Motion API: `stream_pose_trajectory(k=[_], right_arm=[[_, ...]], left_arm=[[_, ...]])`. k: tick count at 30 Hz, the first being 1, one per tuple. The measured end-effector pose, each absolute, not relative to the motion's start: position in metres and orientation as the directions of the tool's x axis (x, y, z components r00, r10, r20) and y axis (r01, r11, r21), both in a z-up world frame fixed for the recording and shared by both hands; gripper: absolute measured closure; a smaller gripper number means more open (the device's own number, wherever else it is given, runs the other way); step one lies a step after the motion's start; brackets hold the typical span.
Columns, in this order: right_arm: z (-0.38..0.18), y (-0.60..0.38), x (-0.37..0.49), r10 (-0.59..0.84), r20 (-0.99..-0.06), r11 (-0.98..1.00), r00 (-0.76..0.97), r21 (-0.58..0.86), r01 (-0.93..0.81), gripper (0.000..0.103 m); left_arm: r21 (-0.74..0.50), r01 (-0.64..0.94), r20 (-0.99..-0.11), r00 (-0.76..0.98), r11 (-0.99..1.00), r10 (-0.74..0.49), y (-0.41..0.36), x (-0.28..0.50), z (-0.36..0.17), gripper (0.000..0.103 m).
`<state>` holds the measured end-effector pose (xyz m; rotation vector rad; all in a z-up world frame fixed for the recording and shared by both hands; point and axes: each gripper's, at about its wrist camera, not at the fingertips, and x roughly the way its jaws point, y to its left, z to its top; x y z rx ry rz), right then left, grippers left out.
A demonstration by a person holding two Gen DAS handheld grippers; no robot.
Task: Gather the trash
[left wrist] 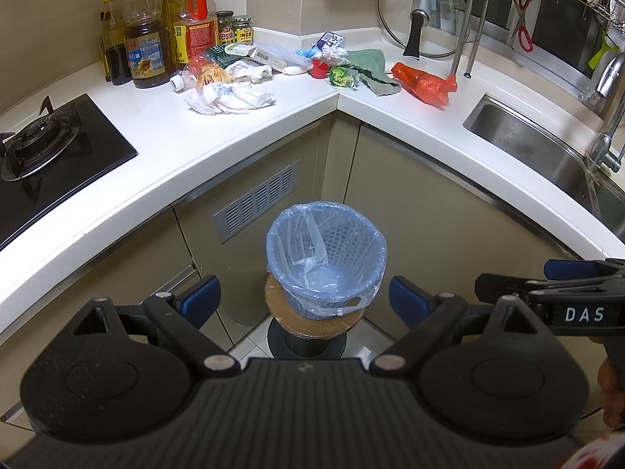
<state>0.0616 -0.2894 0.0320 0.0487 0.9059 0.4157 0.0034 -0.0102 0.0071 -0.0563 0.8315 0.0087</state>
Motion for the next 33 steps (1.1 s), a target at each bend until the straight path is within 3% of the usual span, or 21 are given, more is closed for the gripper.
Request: stream_pose_trajectory(k=[33], right_arm=[[0.0327,-0.2859,0.0658,0.369,-0.752,0.920,0.546,0.213,-0.328,0.000]], left_arm=[[-0.053,-0.021,-0.729,0.684,0.998,-0.024,-0.0060,0.0080,0.0097,0.011]])
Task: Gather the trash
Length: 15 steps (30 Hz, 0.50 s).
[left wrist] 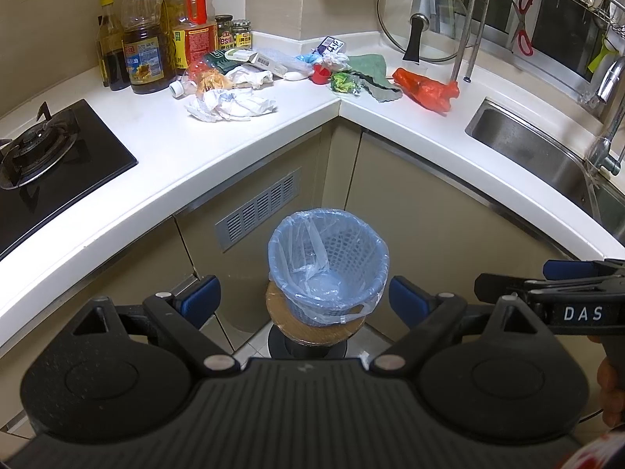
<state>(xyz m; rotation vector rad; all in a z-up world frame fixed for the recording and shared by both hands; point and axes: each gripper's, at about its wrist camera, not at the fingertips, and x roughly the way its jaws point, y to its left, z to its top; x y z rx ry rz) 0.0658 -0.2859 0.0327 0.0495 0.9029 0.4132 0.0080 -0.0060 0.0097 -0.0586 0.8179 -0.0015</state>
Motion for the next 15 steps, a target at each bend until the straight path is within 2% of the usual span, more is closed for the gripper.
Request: stream_pose_trajectory(k=[15], right_arm=[[0.029,-0.266,0.090,0.367,-0.734,0.928,0.571,0.241,-0.286,0.000]], left_arm=[[-0.069,-0.016,-0.712,0.701,0.997,-0.038,0.029,0.034,0.009,0.011]])
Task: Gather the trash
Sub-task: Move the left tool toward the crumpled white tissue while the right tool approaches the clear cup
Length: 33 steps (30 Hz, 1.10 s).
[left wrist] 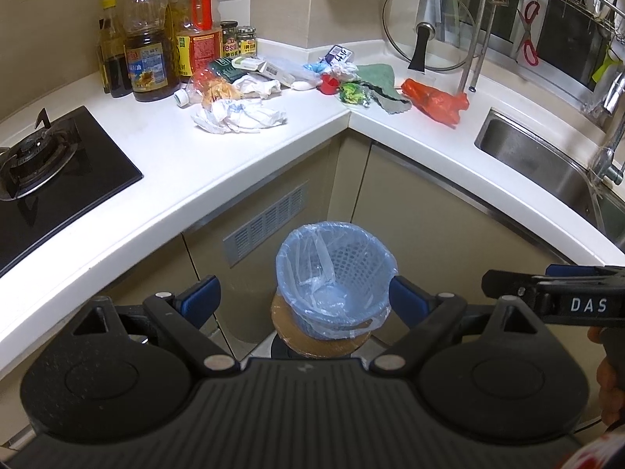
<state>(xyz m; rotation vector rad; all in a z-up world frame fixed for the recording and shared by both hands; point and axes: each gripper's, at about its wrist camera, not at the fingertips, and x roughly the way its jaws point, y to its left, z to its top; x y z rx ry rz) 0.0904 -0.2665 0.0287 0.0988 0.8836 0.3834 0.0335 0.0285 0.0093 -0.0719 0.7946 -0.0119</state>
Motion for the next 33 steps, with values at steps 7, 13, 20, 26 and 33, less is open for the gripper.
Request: stream_pose_trajectory(k=[7,13,20,26,33], right_arm=[[0.027,-0.263,0.107,0.343,-0.714,0.939,0.610,0.258,-0.226,0.000],[0.027,-0.271,0.122,0.343,-0.680,0.937,0.648,0.295,-0.186,0.000],[0.030,-0.296,0.153,0.352,-0.632,0.915,0.691,0.387,-0.112,0.000],[0.035,-0.316,0.178,0.321,-0.601,0.918,0.732,0.387,-0.085,0.000],[0.032,-0.337,0.227,0.295,-0.567,0.927,0.769,0.364,-0.087,0.000]], left_arm=[[-0.082,-0.032,-0.692,0.721,0.996,-0.034,0.055,0.043,0.009,0.011],[-0.096,-0.059,-0.681,0.732,0.994,-0.022,0.078,0.053,0.008,0.011],[-0.105,-0.079,-0.649,0.761,0.991,-0.008,0.093,0.066,0.010,0.011],[-0.112,-0.112,-0.639,0.769,0.987,0.015,0.098,0.084,0.009,0.011],[-0.093,-0.161,-0.629,0.774,0.983,0.068,0.093,0.121,0.009,0.011]])
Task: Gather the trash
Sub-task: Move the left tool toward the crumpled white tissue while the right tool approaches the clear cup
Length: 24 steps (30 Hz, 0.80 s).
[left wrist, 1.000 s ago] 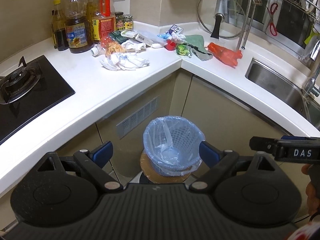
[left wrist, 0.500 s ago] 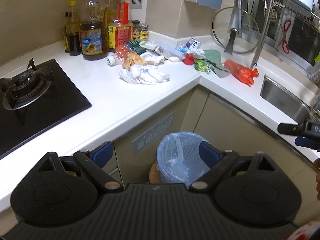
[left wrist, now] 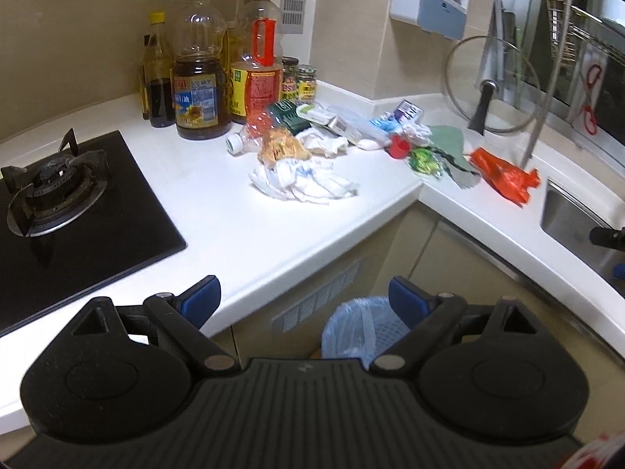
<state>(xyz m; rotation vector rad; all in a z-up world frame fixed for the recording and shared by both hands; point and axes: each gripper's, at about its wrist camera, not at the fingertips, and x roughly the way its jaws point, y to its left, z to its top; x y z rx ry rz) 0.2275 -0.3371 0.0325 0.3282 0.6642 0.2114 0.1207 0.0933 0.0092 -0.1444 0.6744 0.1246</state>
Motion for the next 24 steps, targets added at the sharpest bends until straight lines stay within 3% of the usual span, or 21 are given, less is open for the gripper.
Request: stream_pose_trajectory(k=[9,12,18,20,24], right_arm=[[0.028,-0.367,0.342,0.311,-0.578,0.942,0.754,0.294,-0.163,0.000],[0.025,-0.378,0.385,0.346,-0.587,0.936,0.732,0.274,-0.222,0.016],[0.020,-0.395,0.461,0.373,-0.581,0.928,0.724,0.231,-0.293,0.027],[0.017,-0.398,0.485,0.391,-0.579,0.920,0.716,0.230,-0.316,0.040],[0.012,-0.396,0.528,0.413,-0.573,0.910,0.708,0.222,-0.352,0.048]], left_arm=[[-0.076,-0.279,-0.639,0.751,0.957,0.168,0.075,0.197,0.005,0.012],[-0.084,-0.329,-0.646,0.737,0.941,0.200,0.068,0.223,0.003,0.012],[-0.062,-0.402,-0.641,0.718,0.914,0.272,0.053,0.266,0.000,0.015],[-0.053,-0.421,-0.639,0.711,0.905,0.293,0.048,0.278,-0.001,0.015],[-0.038,-0.462,-0.636,0.695,0.886,0.335,0.041,0.299,-0.005,0.016]])
